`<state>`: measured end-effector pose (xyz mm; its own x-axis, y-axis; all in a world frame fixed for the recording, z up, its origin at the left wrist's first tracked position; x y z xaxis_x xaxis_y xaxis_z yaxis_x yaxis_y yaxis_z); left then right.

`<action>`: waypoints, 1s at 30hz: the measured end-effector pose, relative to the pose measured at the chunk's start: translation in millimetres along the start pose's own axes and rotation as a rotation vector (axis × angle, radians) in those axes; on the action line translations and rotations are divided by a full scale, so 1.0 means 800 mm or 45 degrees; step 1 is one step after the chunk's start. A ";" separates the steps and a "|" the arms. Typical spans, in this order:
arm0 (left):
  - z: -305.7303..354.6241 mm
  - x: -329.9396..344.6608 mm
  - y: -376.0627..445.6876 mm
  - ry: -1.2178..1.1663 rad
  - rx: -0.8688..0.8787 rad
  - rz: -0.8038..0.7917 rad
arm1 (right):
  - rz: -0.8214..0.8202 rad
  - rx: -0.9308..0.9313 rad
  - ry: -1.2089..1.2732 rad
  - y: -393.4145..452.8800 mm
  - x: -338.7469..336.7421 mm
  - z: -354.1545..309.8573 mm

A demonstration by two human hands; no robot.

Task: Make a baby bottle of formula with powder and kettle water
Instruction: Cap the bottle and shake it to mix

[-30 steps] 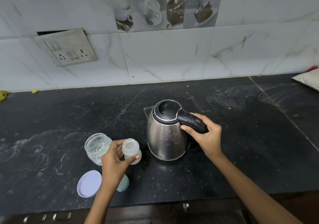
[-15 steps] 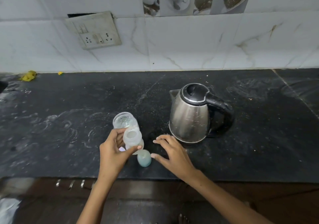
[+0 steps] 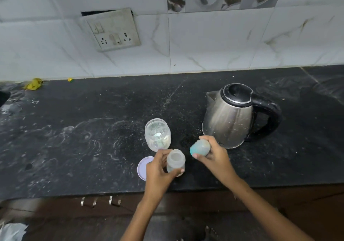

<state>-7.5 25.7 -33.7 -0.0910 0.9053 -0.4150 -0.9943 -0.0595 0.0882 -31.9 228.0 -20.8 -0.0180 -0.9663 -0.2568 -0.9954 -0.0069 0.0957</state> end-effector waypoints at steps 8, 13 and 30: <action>0.003 0.046 0.021 -0.079 0.087 -0.170 | -0.231 0.030 0.233 0.007 0.007 -0.043; -0.003 0.056 0.023 -0.067 0.054 -0.268 | -0.342 -0.060 -0.045 0.011 0.022 -0.055; 0.047 0.044 0.022 -0.052 0.117 -0.314 | -0.213 -0.053 -0.746 0.032 -0.004 -0.120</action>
<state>-26.4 72.3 -13.1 0.1579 0.9040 -0.3973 -0.9767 0.2021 0.0718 -48.6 206.4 75.2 0.0773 -0.6493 -0.7566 -0.9849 -0.1678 0.0433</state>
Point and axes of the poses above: each hand's wrist, its own y-axis towards the middle knuckle, its own x-axis out of the palm, z = x × y, the point moved 7 cm from there along y, towards the middle knuckle, and after that the axes turned 9 degrees about y, right-handed, at the moved point
